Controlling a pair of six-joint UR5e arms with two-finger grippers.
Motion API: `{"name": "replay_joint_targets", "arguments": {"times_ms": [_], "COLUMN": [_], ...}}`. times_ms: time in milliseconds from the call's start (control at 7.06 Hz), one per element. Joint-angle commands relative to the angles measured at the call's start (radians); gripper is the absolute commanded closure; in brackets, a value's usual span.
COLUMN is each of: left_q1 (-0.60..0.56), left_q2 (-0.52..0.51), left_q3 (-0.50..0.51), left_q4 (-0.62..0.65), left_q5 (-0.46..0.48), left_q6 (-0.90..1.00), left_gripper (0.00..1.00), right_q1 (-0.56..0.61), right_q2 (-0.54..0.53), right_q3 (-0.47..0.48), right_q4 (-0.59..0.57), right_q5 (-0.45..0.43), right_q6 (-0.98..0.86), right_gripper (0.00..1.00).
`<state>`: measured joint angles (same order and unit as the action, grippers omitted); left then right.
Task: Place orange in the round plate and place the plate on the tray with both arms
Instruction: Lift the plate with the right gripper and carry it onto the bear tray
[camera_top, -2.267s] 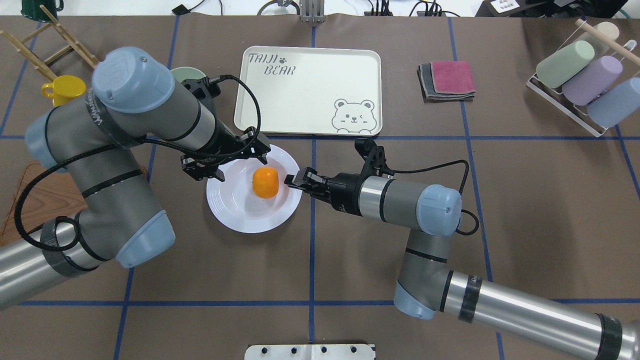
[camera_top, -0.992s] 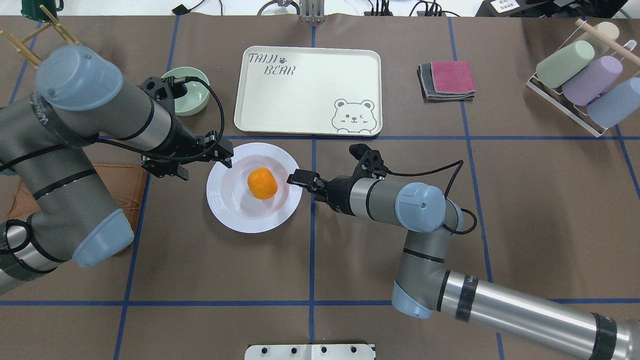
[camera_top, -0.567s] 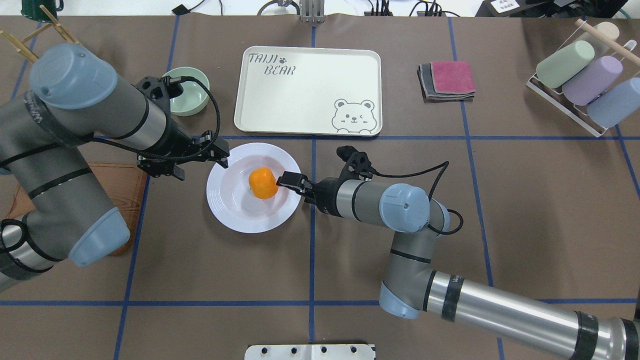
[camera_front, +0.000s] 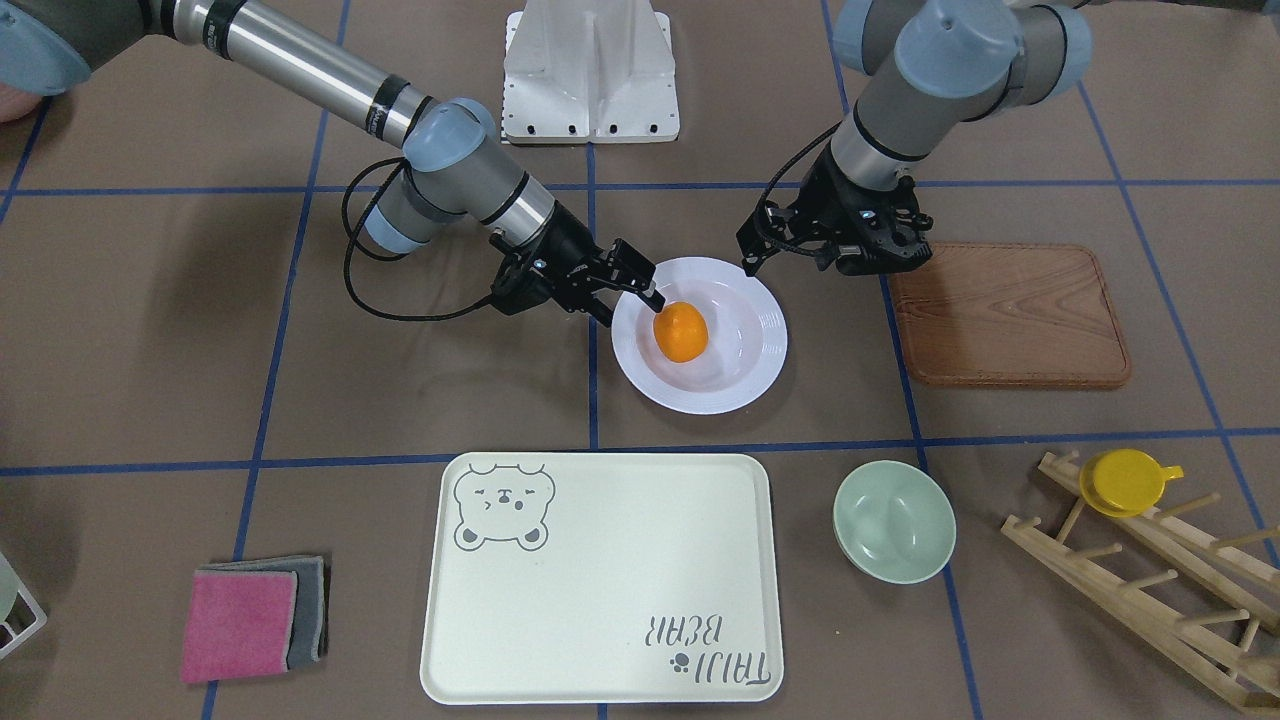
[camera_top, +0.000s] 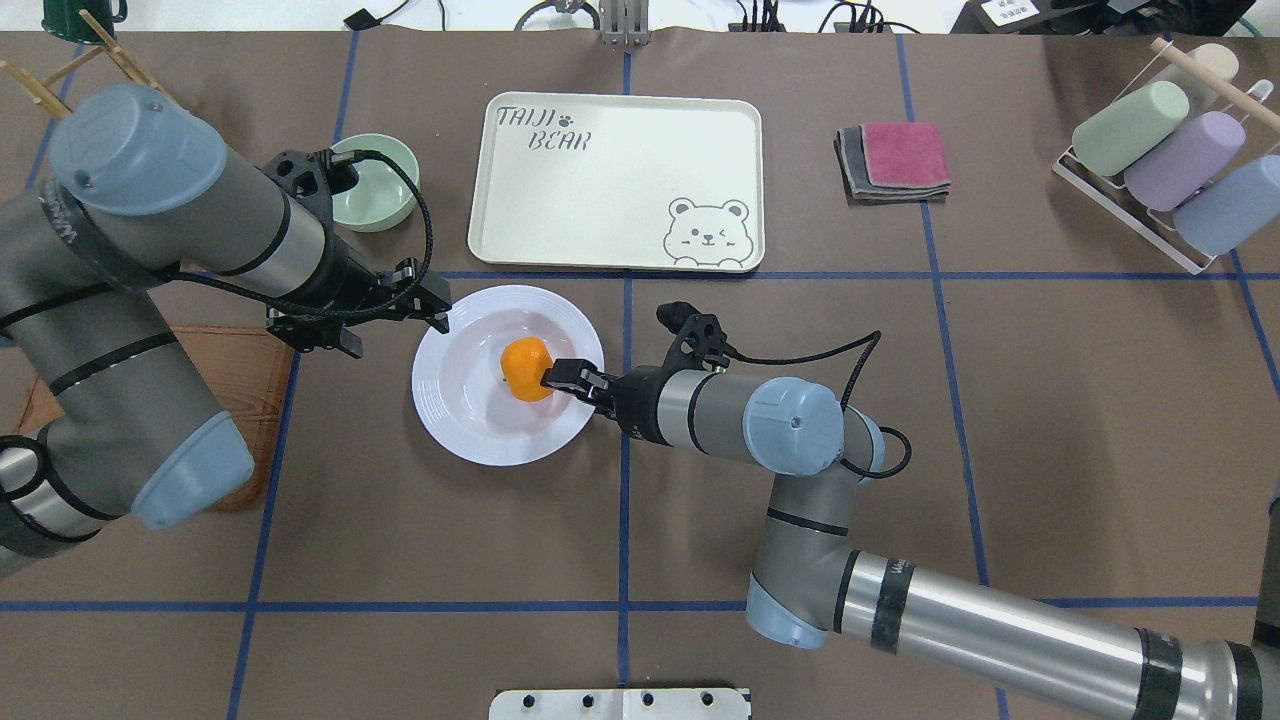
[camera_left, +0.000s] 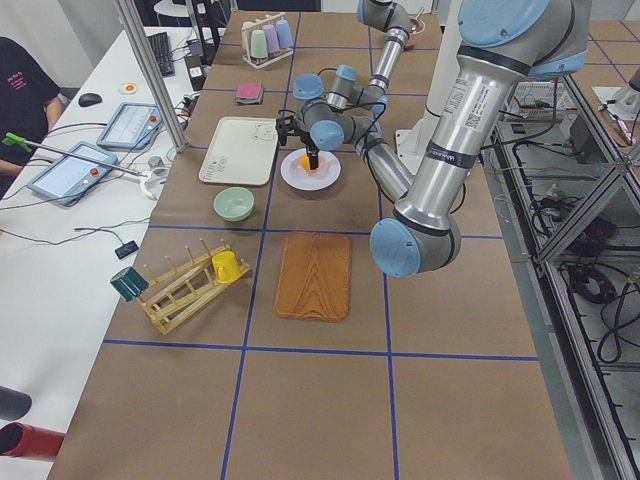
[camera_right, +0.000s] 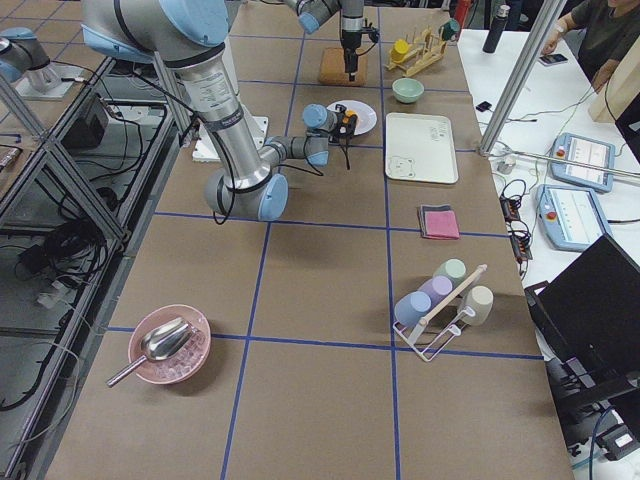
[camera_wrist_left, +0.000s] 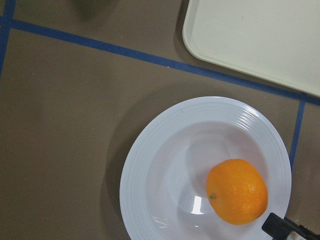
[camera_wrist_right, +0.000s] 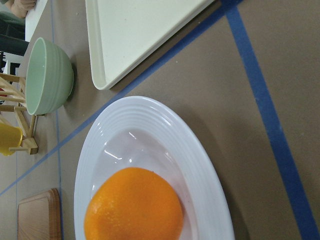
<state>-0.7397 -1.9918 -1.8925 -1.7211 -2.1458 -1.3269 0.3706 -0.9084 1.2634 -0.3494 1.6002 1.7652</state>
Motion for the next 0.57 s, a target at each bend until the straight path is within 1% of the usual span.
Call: {"name": "replay_joint_targets", "arguments": {"times_ms": [0,283,425], "left_q1": [-0.001,-0.001,-0.001], "left_q2": [0.001,0.001,0.001], "left_q3": [0.0,0.0,-0.002], "left_q4": [0.0,0.0,0.0], "left_q5": [0.0,0.0,-0.002], "left_q6": [0.0,0.0,0.0], "left_gripper": [0.03,0.03,0.03], "right_q1": [-0.001,-0.001,-0.001], "right_q2": [0.006,-0.001,0.0], "right_q3": [0.01,0.01,0.011], "right_q4": [0.044,0.064,0.066], "right_q5": [-0.008,-0.008,-0.008], "right_q6": [0.002,0.005,0.007], "right_gripper": [0.55,0.84,0.93]}}
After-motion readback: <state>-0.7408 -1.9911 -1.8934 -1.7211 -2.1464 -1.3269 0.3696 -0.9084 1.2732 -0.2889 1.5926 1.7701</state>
